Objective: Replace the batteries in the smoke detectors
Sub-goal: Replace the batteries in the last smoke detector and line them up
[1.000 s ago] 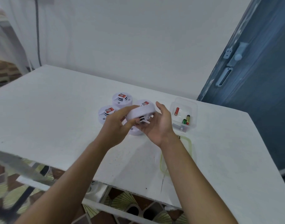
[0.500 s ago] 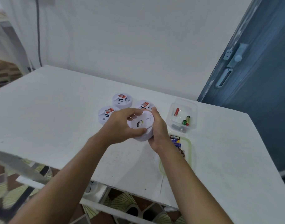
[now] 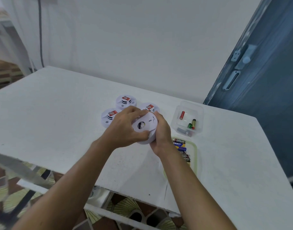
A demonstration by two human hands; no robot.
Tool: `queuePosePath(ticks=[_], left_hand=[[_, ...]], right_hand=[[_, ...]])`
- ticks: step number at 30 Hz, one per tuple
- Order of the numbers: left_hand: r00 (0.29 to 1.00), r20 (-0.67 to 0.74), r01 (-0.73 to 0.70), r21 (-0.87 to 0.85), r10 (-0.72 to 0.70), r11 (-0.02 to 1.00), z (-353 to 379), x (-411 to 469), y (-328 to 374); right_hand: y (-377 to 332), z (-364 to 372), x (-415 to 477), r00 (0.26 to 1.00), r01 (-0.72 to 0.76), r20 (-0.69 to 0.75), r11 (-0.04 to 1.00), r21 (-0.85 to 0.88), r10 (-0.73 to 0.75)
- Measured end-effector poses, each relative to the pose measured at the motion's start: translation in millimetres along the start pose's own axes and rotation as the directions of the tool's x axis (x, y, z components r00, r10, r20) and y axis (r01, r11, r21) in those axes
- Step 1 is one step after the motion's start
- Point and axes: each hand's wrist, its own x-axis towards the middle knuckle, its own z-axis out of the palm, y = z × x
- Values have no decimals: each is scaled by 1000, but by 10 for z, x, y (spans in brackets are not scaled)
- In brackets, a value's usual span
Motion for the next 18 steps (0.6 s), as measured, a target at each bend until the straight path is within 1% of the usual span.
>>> queuePosePath(ticks=[5, 7, 10, 12, 14, 15, 17, 18], left_hand=[[999, 9, -40, 49, 39, 998, -24, -6, -14], [1000, -11, -11, 47, 12, 999, -10, -1, -33], [996, -55, 71, 39, -69, 997, 9, 26, -77], [994, -78, 82, 13, -81, 997, -4, 43, -105], [983, -141, 105, -74, -115, 992, -26, 52, -116], [967, -186, 144, -152, -172, 978, -36, 47, -122], [909, -225, 259, -356, -351, 898, -69, 53, -126], [875, -200, 315, -459, -442, 831, -85, 63, -126]], right_hand=[[35, 42, 21, 998, 61, -14, 998, 35, -61], [54, 76, 39, 996, 87, -17, 995, 56, -86], [56, 120, 65, 988, 151, -35, 987, 53, -149], [39, 140, 88, 981, 192, -37, 980, 57, -190], [20, 169, 105, 975, 221, -51, 972, 73, -218], [12, 189, 112, 971, 234, -66, 969, 82, -229], [13, 244, 143, 960, 268, -113, 958, 97, -257], [15, 273, 157, 951, 293, -134, 950, 103, -279]])
